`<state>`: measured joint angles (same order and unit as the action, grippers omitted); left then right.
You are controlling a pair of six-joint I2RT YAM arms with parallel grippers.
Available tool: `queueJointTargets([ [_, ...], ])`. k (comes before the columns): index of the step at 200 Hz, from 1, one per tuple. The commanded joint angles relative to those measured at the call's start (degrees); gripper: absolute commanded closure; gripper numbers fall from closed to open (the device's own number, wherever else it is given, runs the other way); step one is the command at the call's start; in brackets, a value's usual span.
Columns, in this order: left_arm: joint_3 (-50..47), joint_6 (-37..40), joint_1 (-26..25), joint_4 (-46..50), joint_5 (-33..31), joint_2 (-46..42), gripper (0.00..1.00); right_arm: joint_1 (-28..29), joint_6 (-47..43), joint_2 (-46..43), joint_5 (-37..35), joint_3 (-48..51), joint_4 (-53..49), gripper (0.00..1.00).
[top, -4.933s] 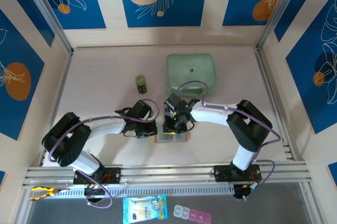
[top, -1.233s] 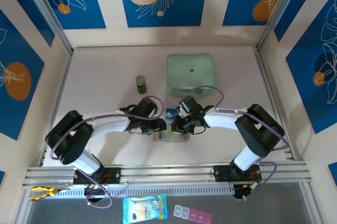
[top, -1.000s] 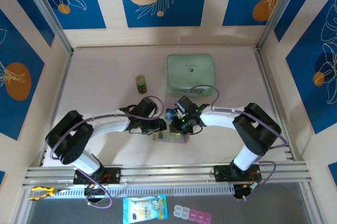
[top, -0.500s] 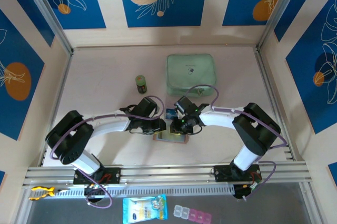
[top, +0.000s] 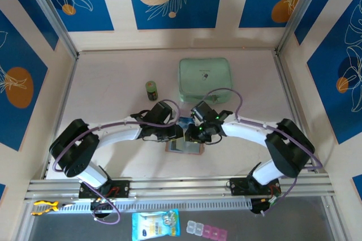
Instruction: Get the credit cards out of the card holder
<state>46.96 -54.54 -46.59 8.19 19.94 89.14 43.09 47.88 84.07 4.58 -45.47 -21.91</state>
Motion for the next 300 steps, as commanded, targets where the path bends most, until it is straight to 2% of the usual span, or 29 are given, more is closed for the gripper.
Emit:
queueJointTargets([
  [1, 2.73, 0.89, -1.02, 1.37, 1.48, 1.27, 0.71, -1.91, -1.26, -4.47, -1.46, 0.82, -5.74, 0.75],
  [67, 7.21, 0.93, -3.66, 0.55, 3.08, 5.56, 0.66, -9.91, -3.65, -14.05, -1.27, 4.55, -12.53, 0.67],
  [117, 8.69, -0.25, -5.02, -2.15, 4.62, 9.46, 0.60, -11.23, -3.24, -12.74, 3.60, 7.51, -9.17, 0.64],
  [149, 8.44, -0.91, -5.20, -3.51, 5.00, 10.04, 0.56, -11.25, -2.97, -10.50, 3.94, 8.25, -7.48, 0.64],
  [187, 8.24, -0.22, -5.10, -2.76, 3.70, 8.74, 0.53, -11.27, -3.17, -7.97, 4.05, 8.72, -6.08, 0.70],
  [236, 7.60, 0.53, -4.52, -1.63, 2.08, 6.69, 0.53, -11.79, -4.16, -8.43, 1.32, 8.48, -6.62, 0.88],
  [300, 6.96, 2.16, -3.25, 1.13, 0.52, 3.63, 0.49, -14.35, -7.02, -6.99, 2.19, 6.87, -6.61, 0.91],
])
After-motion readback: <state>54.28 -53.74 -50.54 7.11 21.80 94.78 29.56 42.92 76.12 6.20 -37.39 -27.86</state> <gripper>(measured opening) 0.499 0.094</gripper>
